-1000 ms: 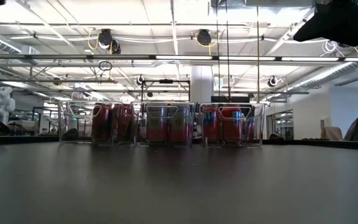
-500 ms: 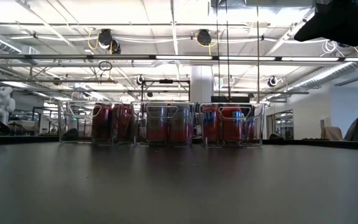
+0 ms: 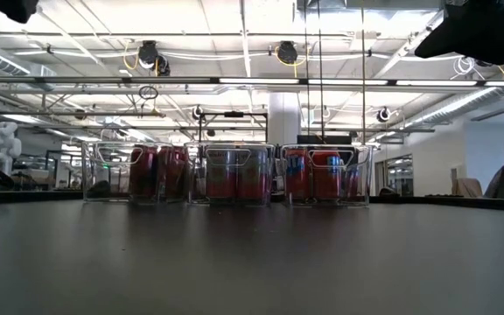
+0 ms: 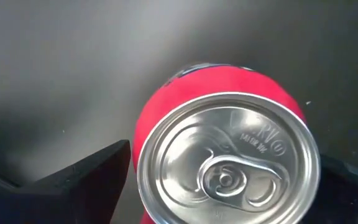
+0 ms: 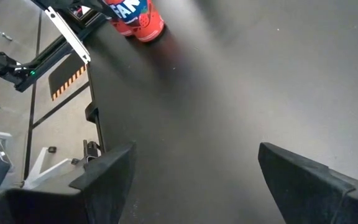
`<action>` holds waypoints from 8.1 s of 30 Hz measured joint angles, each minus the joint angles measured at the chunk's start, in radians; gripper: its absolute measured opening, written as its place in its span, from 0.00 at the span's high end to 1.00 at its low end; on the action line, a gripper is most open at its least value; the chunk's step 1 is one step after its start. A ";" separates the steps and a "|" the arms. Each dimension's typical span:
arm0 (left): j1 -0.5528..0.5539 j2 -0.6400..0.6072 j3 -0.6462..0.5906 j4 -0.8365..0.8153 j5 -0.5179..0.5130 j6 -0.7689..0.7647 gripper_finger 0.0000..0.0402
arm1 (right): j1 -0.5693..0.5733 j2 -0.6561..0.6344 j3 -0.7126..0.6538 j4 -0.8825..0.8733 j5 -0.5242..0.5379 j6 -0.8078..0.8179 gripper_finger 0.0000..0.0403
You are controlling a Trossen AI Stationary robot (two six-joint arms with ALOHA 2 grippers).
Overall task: Sort soda cans
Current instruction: Move the right orange soda can to the center of the table, then move the left orange soda can to the center of the table
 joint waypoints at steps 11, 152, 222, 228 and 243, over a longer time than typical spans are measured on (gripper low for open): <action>0.002 0.000 0.000 0.038 -0.047 -0.019 0.13 | 0.000 0.000 0.000 0.000 0.000 -0.017 0.18; 0.807 0.594 0.795 0.019 0.084 1.030 0.10 | 0.021 0.000 0.000 -0.009 -0.026 0.029 0.18; -0.147 -0.512 -0.027 -0.243 -0.309 -0.017 0.02 | 0.063 0.000 0.000 0.048 0.067 0.325 0.18; -0.159 -0.434 -0.027 -0.230 -0.184 -0.019 0.02 | 0.063 0.000 0.000 0.057 0.113 0.323 0.18; -0.158 -0.259 -0.027 -0.079 -0.062 -0.018 0.02 | 0.063 0.000 0.000 0.057 0.116 0.303 0.18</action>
